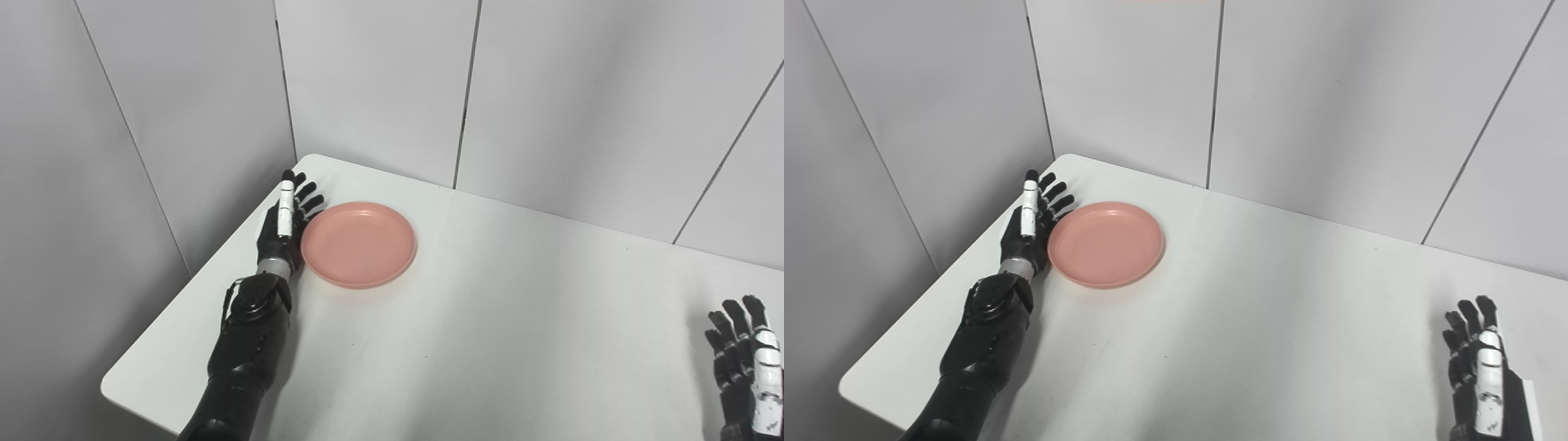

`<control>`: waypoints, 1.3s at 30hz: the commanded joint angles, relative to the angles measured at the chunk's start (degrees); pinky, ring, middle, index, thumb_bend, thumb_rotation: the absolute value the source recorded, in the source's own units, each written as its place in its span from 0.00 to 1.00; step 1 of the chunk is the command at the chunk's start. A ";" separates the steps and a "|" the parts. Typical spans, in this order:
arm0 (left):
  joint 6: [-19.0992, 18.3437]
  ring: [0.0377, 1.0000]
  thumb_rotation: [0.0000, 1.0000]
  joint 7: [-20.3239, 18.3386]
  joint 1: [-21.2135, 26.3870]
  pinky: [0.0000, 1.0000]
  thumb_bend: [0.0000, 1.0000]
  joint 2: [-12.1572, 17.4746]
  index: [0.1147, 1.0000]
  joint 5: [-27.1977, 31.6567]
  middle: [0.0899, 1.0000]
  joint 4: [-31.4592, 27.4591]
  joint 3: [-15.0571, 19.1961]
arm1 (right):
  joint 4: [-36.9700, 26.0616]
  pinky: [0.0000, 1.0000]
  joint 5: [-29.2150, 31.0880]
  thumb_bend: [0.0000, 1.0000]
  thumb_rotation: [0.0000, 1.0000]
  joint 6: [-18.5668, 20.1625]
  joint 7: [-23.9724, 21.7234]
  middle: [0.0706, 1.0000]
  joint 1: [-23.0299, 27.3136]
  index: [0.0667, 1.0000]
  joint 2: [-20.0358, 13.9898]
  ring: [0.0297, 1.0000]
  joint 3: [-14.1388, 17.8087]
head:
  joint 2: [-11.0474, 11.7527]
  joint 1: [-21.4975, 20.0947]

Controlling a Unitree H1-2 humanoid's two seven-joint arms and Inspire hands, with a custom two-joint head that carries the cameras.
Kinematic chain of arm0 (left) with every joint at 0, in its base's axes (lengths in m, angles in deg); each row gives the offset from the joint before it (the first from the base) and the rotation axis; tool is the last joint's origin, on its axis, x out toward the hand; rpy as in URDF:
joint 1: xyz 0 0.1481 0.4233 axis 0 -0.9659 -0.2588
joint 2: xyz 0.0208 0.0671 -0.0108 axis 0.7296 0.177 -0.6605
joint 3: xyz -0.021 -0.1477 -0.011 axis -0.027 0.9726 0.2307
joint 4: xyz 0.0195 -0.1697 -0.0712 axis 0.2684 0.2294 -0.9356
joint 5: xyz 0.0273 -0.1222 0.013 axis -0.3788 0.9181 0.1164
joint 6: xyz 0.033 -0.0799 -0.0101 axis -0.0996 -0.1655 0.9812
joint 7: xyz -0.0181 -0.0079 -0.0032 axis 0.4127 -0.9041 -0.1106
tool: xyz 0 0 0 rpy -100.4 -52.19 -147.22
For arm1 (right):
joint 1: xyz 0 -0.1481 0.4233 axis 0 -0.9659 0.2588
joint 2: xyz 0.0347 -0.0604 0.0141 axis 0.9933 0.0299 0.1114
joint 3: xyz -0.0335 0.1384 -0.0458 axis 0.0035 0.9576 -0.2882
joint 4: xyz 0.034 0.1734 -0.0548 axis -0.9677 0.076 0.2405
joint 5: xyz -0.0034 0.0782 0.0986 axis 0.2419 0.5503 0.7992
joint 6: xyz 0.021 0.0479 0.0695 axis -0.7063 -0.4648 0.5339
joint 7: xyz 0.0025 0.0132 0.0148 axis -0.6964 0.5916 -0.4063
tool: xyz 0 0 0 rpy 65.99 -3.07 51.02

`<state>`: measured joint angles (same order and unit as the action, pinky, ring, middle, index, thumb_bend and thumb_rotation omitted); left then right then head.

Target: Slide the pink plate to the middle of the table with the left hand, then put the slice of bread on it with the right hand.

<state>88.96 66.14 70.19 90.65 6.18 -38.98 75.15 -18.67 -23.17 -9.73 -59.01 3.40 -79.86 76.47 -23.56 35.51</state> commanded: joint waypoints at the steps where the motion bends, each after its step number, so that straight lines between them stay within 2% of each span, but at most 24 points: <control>1: 0.45 0.84 0.99 -1.06 1.82 0.71 0.76 0.13 0.85 -0.87 0.87 0.80 -0.80 | -1.75 1.00 0.99 0.47 0.91 -1.86 -0.52 0.97 1.82 0.99 -0.45 0.96 0.40 | -0.08 0.07; 7: 0.68 0.85 1.00 -2.99 2.55 0.70 0.76 -0.96 0.87 -2.24 0.90 1.72 -3.61 | -2.55 1.00 0.65 0.47 0.92 -0.97 0.23 0.96 1.76 0.98 -0.29 0.95 0.44 | -0.19 -0.29; 12: 0.06 0.82 0.95 -2.20 3.00 0.70 0.78 -3.46 0.85 -3.10 0.87 1.12 -4.61 | -2.60 1.00 0.80 0.49 0.91 -1.13 0.19 0.96 1.71 0.98 -0.36 0.96 0.48 | -0.26 -0.45; 18: 0.89 0.85 0.95 -2.69 3.26 0.76 0.80 -5.90 0.86 -4.03 0.89 0.63 -5.83 | -2.64 0.99 0.43 0.49 0.91 -1.29 0.56 0.96 1.80 0.98 -0.24 0.95 0.52 | -0.53 -1.01; 21: 0.83 0.87 0.98 -3.62 3.19 0.80 0.78 -6.47 0.88 -4.12 0.90 0.25 -6.77 | -2.85 1.00 0.73 0.50 0.90 -0.81 0.64 0.97 1.84 0.98 -0.20 0.96 0.57 | -0.64 -1.40; 29: -0.71 0.86 0.97 -5.95 2.56 0.80 0.80 -7.03 0.87 -4.27 0.89 -1.56 -8.21 | -3.34 1.00 0.26 0.51 0.89 -1.02 1.50 0.96 1.95 0.98 0.54 0.95 0.20 | -1.63 -5.02; 39: -3.24 0.88 0.98 -8.60 0.76 0.81 0.78 -8.48 0.86 -3.62 0.89 -5.08 -9.88 | -5.65 1.00 -0.97 0.48 0.93 0.06 2.39 0.99 1.62 1.00 0.97 0.99 -0.91 | -3.86 -13.33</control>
<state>86.52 58.67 70.53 82.63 1.84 -42.95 65.78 -22.18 -24.11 -9.24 -56.49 3.41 -78.92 75.74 -27.33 22.16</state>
